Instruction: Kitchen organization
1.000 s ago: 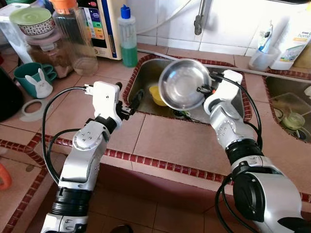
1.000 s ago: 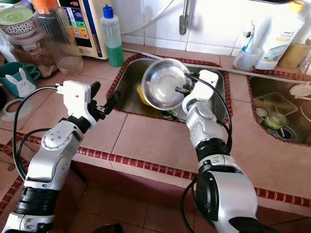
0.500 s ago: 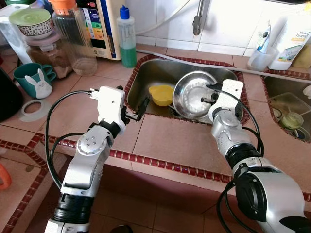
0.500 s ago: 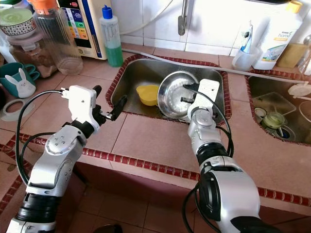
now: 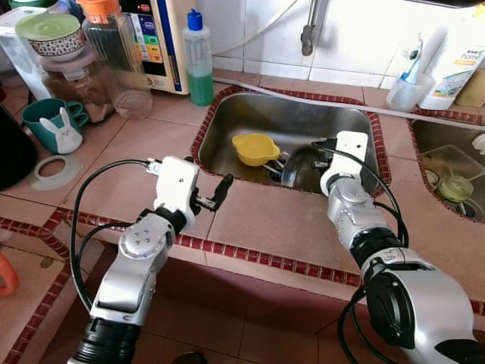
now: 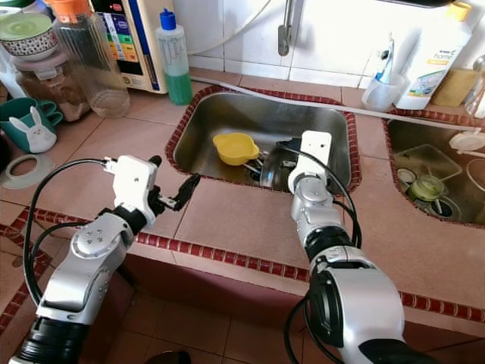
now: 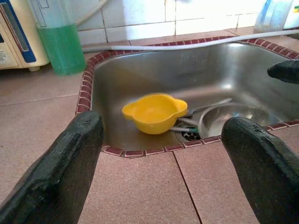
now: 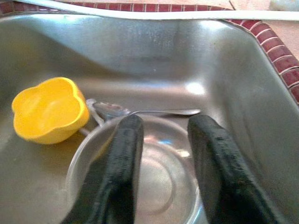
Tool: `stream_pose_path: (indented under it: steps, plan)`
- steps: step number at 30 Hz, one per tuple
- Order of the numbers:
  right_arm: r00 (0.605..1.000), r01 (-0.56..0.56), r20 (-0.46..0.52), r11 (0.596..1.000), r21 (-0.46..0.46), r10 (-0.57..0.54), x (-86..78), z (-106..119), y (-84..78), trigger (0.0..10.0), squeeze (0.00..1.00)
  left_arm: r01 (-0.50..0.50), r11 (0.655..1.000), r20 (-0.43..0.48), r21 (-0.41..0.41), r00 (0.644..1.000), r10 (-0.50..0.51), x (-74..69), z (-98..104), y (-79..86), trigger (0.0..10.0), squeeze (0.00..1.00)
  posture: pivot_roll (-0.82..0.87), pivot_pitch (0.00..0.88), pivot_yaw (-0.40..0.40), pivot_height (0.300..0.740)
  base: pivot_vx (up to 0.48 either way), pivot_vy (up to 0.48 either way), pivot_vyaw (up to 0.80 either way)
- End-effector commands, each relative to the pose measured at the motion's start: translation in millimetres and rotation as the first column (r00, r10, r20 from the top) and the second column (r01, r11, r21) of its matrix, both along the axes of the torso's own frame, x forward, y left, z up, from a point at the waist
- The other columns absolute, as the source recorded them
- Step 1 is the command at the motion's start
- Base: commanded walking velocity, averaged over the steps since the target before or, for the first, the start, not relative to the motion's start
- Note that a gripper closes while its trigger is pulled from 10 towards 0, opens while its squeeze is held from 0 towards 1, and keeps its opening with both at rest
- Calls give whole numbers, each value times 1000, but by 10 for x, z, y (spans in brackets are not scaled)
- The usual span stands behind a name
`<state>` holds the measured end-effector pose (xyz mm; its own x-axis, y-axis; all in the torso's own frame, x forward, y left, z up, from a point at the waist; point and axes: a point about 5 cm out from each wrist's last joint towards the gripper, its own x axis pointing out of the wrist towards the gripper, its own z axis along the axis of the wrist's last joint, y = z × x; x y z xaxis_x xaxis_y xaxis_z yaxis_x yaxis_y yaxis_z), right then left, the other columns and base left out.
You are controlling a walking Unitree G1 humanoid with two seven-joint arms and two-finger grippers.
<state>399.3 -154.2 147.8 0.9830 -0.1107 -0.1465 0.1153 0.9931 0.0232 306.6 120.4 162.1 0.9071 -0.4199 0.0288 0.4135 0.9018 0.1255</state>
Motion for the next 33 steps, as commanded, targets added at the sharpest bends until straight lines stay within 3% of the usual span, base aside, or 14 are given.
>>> stream_pose_path:
  steps: [1,3,6,14,15,16,17,18,22,27,33]
  plan:
    - [1000,-4,-19,1000,11,4,-15,-50,-2,10000,1000,4,1000,4,-3,1000,-4,-33,18,-49,10000,702,99,126,25,740,0,0,0]
    - [1000,-9,-21,1000,13,9,-15,-52,1,10000,1000,-1,1000,1,-6,1000,1,-34,15,-53,10000,690,99,127,24,740,0,0,0]
    - [1000,-20,-18,1000,17,20,-12,-47,10,10000,1000,-12,1000,-7,-16,1000,12,-35,9,-53,10000,561,99,126,23,740,0,0,0]
    - [998,-58,-1,997,51,58,11,7,53,10000,1000,-42,999,-5,1,999,42,-17,5,-30,10000,561,98,123,19,740,0,0,0]
    - [997,-75,8,996,49,75,17,27,70,10000,1000,-64,998,-15,4,998,64,-9,-5,-14,10000,463,97,122,19,740,0,0,0]
    - [995,-99,21,994,45,98,21,49,88,10000,1000,-83,997,-34,2,996,83,0,-23,4,10000,153,96,122,19,740,0,0,0]
    - [995,-99,21,994,45,98,21,49,88,10000,1000,-83,997,-34,2,996,83,0,-23,4,10000,153,96,122,19,740,0,0,0]
    - [993,-114,30,993,41,113,23,61,99,10000,1000,-94,996,-48,0,994,94,5,-36,13,10000,0,94,122,19,740,0,0,0]
    - [985,-159,65,987,12,158,21,100,105,10000,1000,-145,989,-67,1,987,145,23,-50,54,10000,0,88,121,18,740,0,0,0]
    - [954,-243,155,966,-90,254,-24,196,53,10000,1000,-208,978,-49,-9,977,207,46,-27,137,10000,0,70,115,17,740,0,0,0]
    - [905,-326,212,922,-208,368,-190,258,4,10000,1000,-265,964,-64,7,962,265,47,-35,155,10000,0,48,104,22,740,0,0,0]
